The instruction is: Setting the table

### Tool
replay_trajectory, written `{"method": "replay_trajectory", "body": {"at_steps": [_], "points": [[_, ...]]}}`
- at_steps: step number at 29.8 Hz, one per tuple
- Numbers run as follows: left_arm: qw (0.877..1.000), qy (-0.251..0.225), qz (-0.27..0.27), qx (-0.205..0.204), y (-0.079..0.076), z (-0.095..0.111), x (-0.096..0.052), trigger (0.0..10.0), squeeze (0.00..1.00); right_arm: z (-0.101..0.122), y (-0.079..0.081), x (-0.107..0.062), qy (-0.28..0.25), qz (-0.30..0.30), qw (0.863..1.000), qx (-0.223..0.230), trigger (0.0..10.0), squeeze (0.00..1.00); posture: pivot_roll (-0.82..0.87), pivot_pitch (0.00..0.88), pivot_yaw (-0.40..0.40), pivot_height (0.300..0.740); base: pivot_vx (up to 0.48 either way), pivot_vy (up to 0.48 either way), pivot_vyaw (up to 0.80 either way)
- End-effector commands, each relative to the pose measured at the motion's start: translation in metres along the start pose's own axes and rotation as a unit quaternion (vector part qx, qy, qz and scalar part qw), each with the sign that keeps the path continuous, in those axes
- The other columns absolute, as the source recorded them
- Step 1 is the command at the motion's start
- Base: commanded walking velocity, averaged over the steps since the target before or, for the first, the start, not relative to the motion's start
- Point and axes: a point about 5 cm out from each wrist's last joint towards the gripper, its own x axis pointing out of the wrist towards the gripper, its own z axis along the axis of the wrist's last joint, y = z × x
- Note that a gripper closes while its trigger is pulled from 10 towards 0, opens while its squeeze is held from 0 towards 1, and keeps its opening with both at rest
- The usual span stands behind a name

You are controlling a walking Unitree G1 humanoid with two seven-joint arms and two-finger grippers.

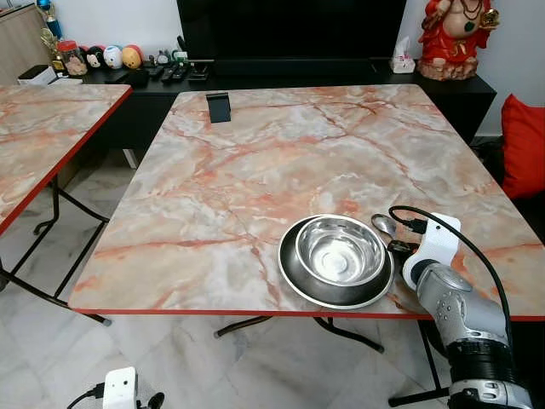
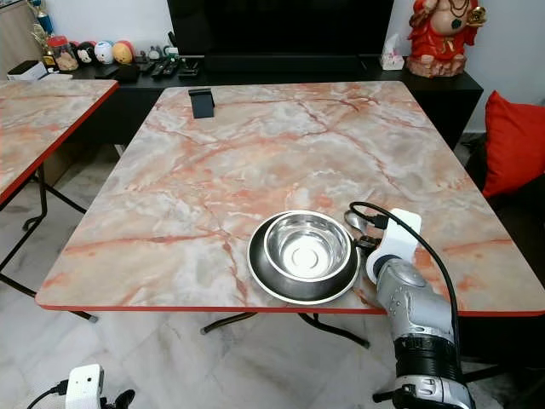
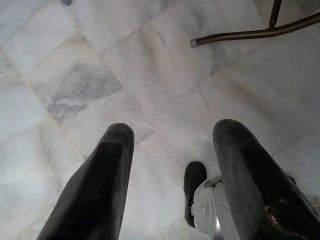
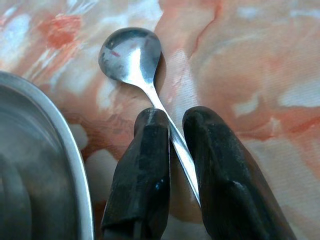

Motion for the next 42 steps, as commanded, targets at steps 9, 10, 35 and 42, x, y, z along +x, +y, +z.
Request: {"method": "replay_trajectory", "body": {"at_steps": [9,10,35,42], "points": [[1.0,0.005,-0.003,0.004,-0.004,0.003,0.002,10.0,0.0,-0.003,-0.002,-0.001,0.008,-0.012,1.0,0.025,10.0,0.0,-0.11,0.0,0.063,0.707,0.0,0.0,0.0],[1.0,0.005,-0.003,0.004,-0.004,0.003,0.002,10.0,0.0,-0.004,-0.002,-0.001,0.01,-0.012,1.0,0.026,10.0,0.0,-0.11,0.0,0.061,0.707,0.0,0.0,0.0],[1.0,0.007,-0.002,0.005,-0.001,0.002,0.001,10.0,0.0,0.019,0.003,-0.005,-0.082,-0.004,0.997,-0.002,10.0,0.0,-0.11,0.0,0.063,0.707,0.0,0.0,0.0],[1.0,0.011,-0.003,0.004,-0.002,-0.002,0.0,10.0,0.0,0.03,0.001,-0.008,-0.134,-0.004,0.991,-0.008,10.0,0.0,-0.12,0.0,0.064,0.707,0.0,0.0,0.0]]}}
